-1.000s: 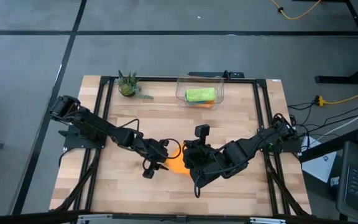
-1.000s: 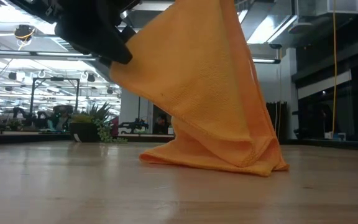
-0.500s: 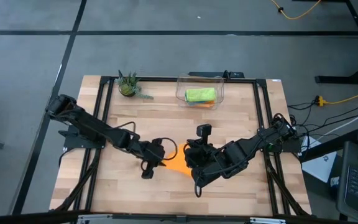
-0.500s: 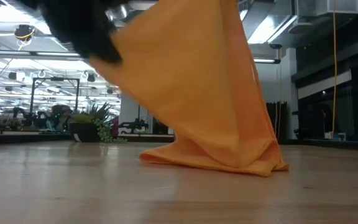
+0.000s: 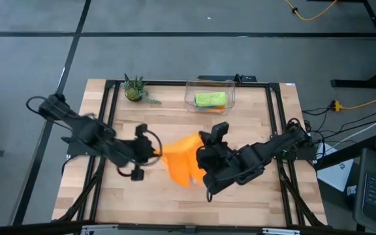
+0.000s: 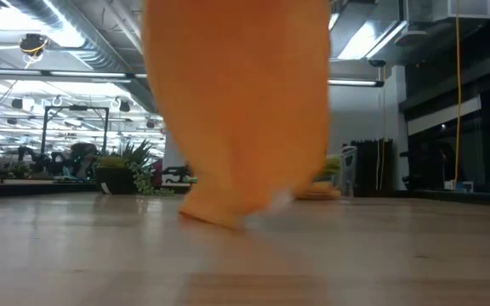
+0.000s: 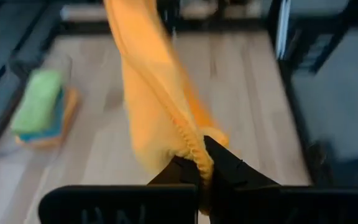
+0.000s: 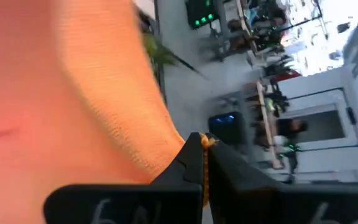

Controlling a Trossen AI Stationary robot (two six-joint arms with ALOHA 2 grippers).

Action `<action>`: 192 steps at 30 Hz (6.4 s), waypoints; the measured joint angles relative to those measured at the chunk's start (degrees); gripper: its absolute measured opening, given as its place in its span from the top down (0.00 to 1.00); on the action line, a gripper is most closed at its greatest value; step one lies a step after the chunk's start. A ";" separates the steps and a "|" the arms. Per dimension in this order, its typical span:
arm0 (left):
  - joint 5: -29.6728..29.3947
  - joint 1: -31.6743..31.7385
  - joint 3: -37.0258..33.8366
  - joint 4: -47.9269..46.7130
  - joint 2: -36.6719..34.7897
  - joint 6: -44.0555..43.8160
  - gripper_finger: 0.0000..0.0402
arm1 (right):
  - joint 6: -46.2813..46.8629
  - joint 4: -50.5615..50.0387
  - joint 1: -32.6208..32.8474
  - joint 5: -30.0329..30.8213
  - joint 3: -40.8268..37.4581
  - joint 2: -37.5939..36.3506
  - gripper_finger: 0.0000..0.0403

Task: Fold microfiber towels
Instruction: Fold the orange towel on the table

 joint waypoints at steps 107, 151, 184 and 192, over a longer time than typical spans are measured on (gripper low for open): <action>32.97 0.13 -22.80 20.11 16.84 -7.98 0.53 | 23.70 27.77 -2.45 -54.15 -44.72 -2.47 0.51; 14.34 9.27 -25.80 -16.26 -0.35 0.71 0.56 | 26.63 103.94 -11.14 -28.54 -71.68 1.44 0.59; 13.64 3.21 -40.01 36.17 4.82 -3.17 0.56 | 21.82 97.32 -5.18 -6.04 -72.39 0.43 0.59; 13.67 2.57 -43.90 47.86 13.40 -3.55 0.56 | 28.60 94.76 -7.91 -13.88 -72.38 4.45 0.59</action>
